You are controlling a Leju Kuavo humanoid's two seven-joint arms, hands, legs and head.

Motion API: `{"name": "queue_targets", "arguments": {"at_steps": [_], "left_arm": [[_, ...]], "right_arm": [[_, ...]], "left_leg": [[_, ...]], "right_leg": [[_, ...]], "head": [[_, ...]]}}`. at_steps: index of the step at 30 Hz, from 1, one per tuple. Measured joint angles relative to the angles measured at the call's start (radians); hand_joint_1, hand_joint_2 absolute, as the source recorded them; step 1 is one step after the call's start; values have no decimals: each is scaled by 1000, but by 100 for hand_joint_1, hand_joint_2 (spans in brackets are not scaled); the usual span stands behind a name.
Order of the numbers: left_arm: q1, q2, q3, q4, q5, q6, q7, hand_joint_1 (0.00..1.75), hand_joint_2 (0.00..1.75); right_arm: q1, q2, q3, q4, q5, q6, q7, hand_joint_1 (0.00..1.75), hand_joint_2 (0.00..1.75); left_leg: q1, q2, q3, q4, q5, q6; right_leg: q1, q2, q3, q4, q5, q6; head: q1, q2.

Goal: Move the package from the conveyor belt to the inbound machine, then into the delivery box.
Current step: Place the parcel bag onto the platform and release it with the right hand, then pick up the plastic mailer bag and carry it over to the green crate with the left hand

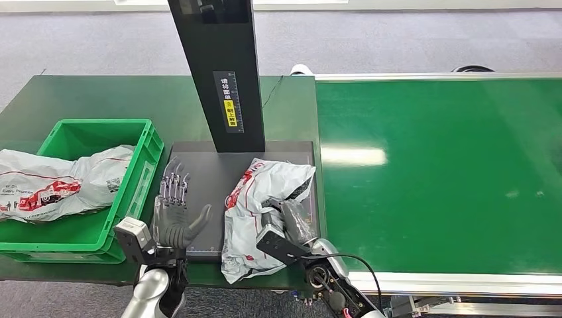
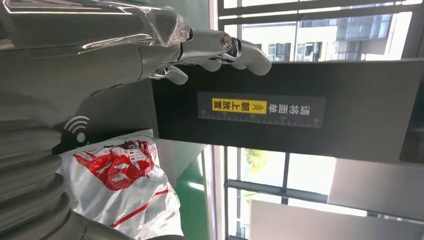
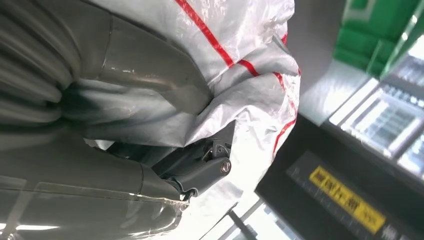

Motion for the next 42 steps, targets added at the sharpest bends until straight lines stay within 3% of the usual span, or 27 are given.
{"name": "queue_targets", "arguments": {"at_steps": [4,10,16,25,37,39,42], "left_arm": [[-24,-1,-4,27,3,-7,-4,0,175],[-58,0,-10,74,3,-46,-26,0,175],[-70,2,-16,101,-19,-71,-41,0,175],[-63,14,-28,111,-105,-134,-28,0,175],[-14,68,-118,53,-491,-83,-18,0,175],[-8,81,-147,47,-590,-85,21,0,175],[-9,92,-189,52,-759,-47,148,0,175]], "right_arm": [[12,0,-45,-5,-111,28,-38,0,175],[73,-22,-127,-128,-330,261,-76,0,175],[109,-48,-178,-202,-370,334,-57,0,175],[137,-69,-222,-276,-396,454,-96,0,175],[221,-83,-299,-506,-339,454,-72,0,175],[231,-83,-312,-526,-328,459,-69,0,175],[251,-83,-331,-556,-311,463,-63,0,175]], "left_leg": [[0,0,-1,0,0,0],[0,0,-3,0,0,0],[0,0,-3,0,0,0],[0,0,-3,0,0,0],[0,-1,-4,0,0,0],[0,-1,-4,0,0,0],[0,-1,-4,0,0,0]], "right_leg": [[0,0,-1,0,0,0],[0,0,-3,0,0,0],[0,0,-3,0,0,0],[0,0,-3,0,0,0],[0,0,-3,0,0,0],[0,0,-3,0,0,0],[0,0,-3,0,0,0]], "head": [[0,0],[0,0],[0,0],[0,0],[0,0],[0,0],[0,0]]}}
